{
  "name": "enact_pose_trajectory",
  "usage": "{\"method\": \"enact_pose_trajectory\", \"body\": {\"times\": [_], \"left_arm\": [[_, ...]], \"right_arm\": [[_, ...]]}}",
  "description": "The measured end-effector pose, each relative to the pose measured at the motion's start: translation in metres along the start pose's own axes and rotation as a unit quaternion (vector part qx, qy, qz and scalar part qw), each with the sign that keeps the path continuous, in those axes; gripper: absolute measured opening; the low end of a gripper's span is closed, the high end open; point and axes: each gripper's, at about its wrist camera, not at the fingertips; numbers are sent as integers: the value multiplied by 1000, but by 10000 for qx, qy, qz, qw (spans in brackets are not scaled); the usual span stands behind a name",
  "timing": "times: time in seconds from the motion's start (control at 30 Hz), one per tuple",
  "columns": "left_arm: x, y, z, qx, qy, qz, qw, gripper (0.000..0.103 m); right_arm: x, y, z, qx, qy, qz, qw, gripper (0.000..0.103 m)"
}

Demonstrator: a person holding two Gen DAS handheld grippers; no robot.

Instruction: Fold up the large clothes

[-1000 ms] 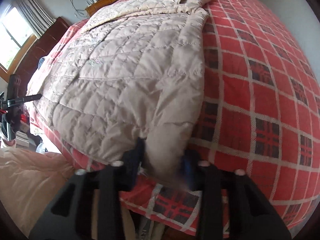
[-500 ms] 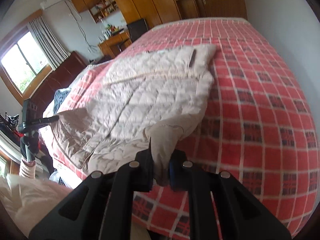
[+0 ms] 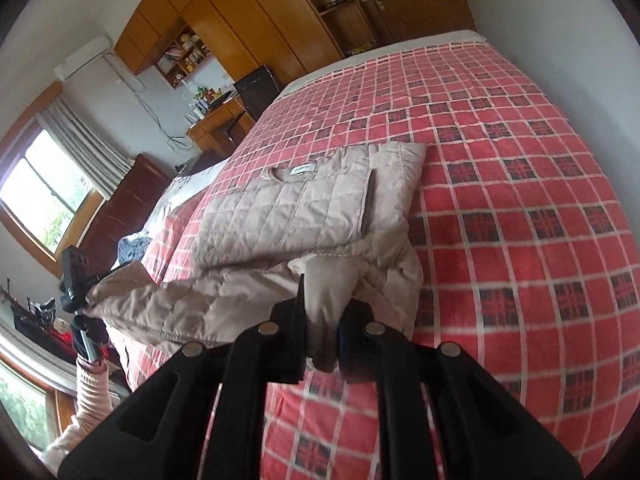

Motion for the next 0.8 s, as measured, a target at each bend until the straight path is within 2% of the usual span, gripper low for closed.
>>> {"method": "enact_pose_trajectory", "body": {"times": [0.27, 0.5, 0.67, 0.73, 0.8], "left_arm": [[-34, 35, -82, -268, 333, 285, 9987, 9], [-64, 38, -146, -681, 583, 597, 9942, 9], [-78, 38, -163, -700, 471, 893, 9924, 10], [-80, 39, -164, -727, 404, 938, 9921, 13], [-82, 42, -161, -755, 297, 1041, 9913, 13]], "right_arm": [[38, 34, -74, -357, -221, -558, 9976, 10], [71, 39, -141, -755, -477, -998, 9910, 11], [84, 38, -153, -780, -438, -1135, 9895, 15], [86, 40, -152, -769, -360, -1149, 9897, 19], [88, 42, -146, -731, -229, -1215, 9896, 28]]}}
Point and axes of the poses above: each gripper's, at about its wrist camera, not at the fingertips, and z roughly against the way its jaws point, x to its right, y to its top, and after that the axes turned 14 degrees about x, right-handed
